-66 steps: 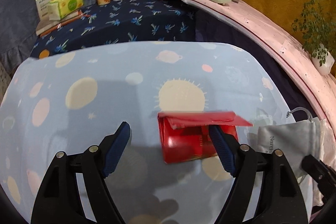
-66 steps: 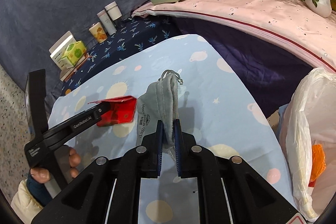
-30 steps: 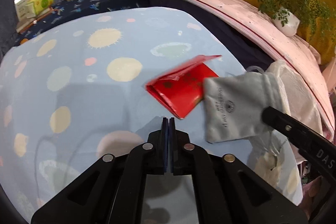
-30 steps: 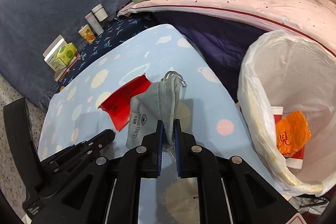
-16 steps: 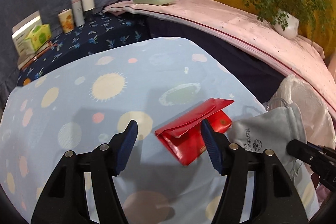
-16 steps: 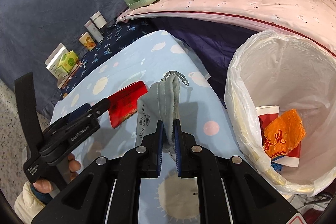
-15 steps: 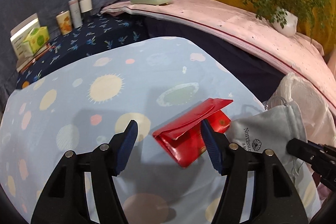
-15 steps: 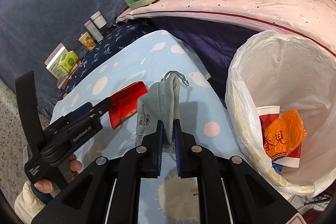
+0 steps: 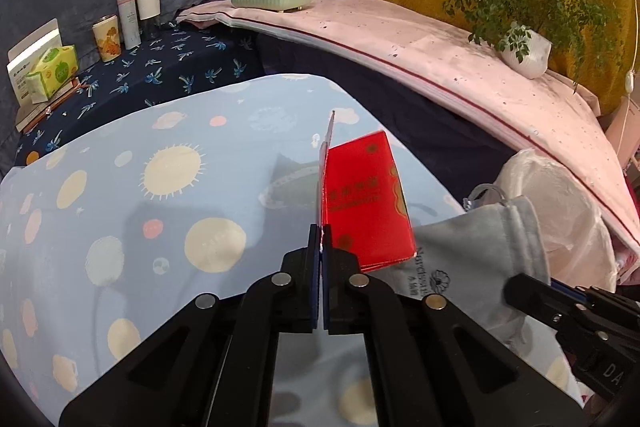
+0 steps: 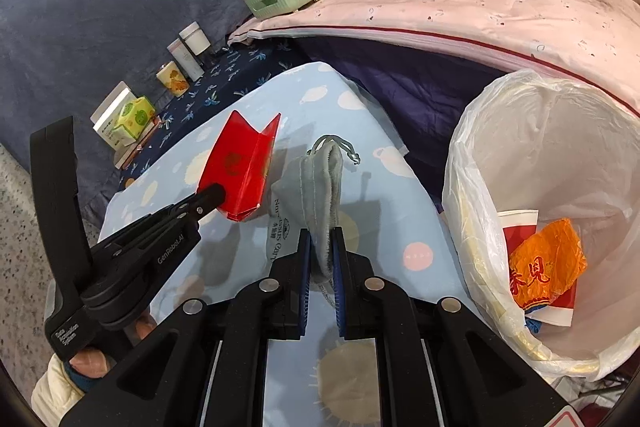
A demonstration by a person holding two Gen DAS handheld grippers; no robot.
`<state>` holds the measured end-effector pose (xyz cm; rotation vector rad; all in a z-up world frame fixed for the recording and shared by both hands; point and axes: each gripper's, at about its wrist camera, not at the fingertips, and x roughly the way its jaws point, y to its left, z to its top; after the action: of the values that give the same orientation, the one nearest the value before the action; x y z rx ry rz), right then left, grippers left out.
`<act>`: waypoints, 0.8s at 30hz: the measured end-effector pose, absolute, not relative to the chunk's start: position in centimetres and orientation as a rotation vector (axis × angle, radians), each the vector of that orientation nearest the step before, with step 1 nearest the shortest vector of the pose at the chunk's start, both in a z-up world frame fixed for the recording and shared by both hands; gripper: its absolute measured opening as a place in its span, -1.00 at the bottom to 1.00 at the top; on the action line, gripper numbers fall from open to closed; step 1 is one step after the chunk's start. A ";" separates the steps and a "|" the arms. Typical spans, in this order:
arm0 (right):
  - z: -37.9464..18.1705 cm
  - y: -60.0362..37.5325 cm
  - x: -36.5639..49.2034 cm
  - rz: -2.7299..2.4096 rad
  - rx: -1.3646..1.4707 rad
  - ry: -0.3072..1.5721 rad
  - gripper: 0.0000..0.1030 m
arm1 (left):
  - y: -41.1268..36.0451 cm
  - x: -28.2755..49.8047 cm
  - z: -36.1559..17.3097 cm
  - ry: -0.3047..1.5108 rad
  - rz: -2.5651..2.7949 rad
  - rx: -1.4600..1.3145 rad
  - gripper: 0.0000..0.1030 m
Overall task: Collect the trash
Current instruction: 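Carry both items over the bin and open both tools to drop them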
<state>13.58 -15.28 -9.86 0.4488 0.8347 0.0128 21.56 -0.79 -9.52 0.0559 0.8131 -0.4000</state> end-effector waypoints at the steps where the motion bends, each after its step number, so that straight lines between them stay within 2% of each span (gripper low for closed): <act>1: -9.6 -15.3 13.5 0.014 0.448 0.830 -0.81 | -0.9 21.1 -9.2 0.811 -0.400 0.052 -1.00; 24: -2.5 -20.6 5.1 -0.074 0.420 0.679 -0.80 | -8.6 12.6 -3.2 0.797 -0.496 0.053 -1.00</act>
<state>5.13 -20.58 -2.50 0.4204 0.6788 -0.0742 12.56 -8.58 -3.18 0.0532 0.7971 -0.4963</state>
